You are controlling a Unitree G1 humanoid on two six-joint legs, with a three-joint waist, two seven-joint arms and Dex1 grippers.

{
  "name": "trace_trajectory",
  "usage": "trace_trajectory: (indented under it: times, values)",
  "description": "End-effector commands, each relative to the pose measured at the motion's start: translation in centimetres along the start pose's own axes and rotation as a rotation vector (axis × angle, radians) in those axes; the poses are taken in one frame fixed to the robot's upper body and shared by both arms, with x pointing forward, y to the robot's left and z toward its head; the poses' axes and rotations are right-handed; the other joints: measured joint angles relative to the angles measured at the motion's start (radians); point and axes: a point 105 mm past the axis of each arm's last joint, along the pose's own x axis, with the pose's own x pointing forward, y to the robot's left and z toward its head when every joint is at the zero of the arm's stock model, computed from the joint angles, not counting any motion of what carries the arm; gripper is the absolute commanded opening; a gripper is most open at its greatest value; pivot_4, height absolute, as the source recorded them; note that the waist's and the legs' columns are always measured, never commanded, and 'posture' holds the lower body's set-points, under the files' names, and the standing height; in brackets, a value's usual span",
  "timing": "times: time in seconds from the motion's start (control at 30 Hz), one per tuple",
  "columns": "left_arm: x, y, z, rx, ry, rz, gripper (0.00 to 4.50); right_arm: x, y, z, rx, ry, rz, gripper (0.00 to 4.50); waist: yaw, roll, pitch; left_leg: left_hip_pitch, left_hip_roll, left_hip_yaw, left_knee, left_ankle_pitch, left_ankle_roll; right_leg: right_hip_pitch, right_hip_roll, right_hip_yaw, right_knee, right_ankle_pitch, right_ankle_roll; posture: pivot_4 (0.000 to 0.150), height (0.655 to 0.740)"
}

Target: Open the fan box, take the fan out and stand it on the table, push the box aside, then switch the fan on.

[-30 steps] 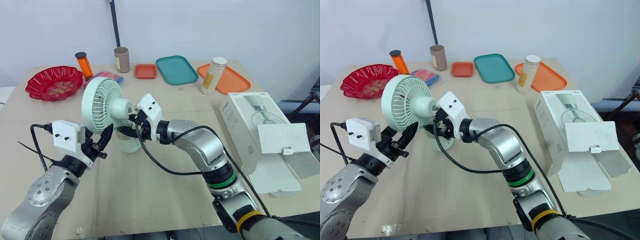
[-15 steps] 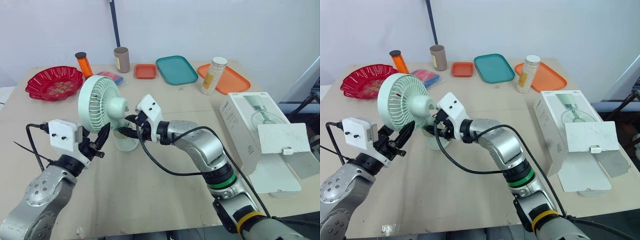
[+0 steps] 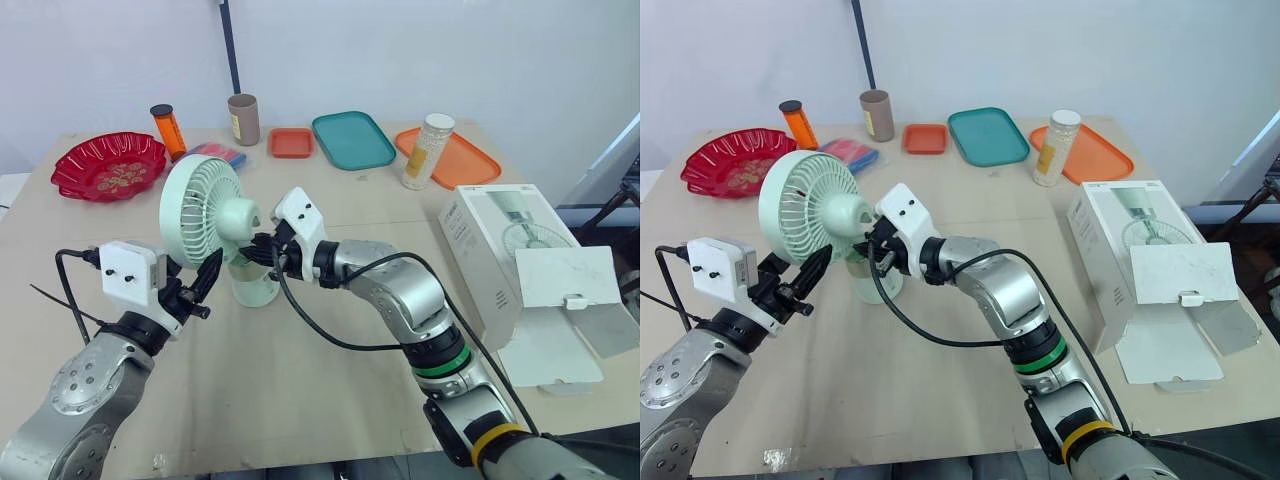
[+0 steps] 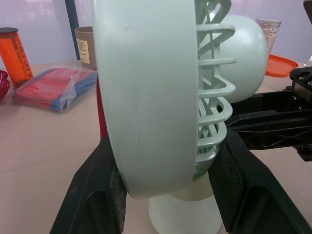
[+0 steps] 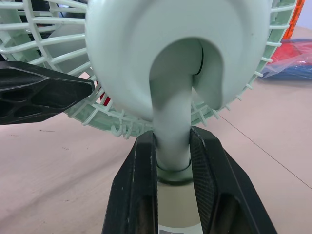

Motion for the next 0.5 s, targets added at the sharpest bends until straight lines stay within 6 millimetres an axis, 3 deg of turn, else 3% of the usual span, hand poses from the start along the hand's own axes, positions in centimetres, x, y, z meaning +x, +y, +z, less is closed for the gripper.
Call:
trace_trajectory:
  times: [0.03,0.3,0.37,0.5]
  values:
    - [-0.3,-0.62,2.12,0.033,-0.094,-0.014,1.81,0.07,0.68,1.34,-0.026,-0.049,0.027,0.36,0.0,0.0,0.0,0.0,0.0,0.0,0.0,0.0,0.0,0.0,0.0,0.0,0.0,0.0,0.0,0.15,0.74]
    - [-0.29,-0.7,2.33,0.042,-0.102,-0.017,1.81,-0.01,0.73,1.21,-0.028,-0.043,0.031,0.36,-0.007,0.0,0.0,0.0,0.0,0.0,0.0,0.0,0.0,0.0,0.0,0.0,0.0,0.0,0.0,0.15,0.74]
    - [-0.31,-0.64,2.43,0.046,-0.107,-0.013,2.87,-0.01,0.67,1.21,-0.026,-0.043,0.03,0.36,-0.007,0.0,0.0,0.0,0.0,0.0,0.0,0.0,0.0,0.0,0.0,0.0,0.0,0.0,0.0,0.15,0.74]
    - [-0.38,-0.56,2.55,0.049,-0.114,-0.008,4.21,-0.02,0.58,1.2,-0.028,-0.041,0.03,0.36,-0.009,0.0,0.0,0.0,0.0,0.0,0.0,0.0,0.0,0.0,0.0,0.0,0.0,0.0,0.0,0.15,0.74]
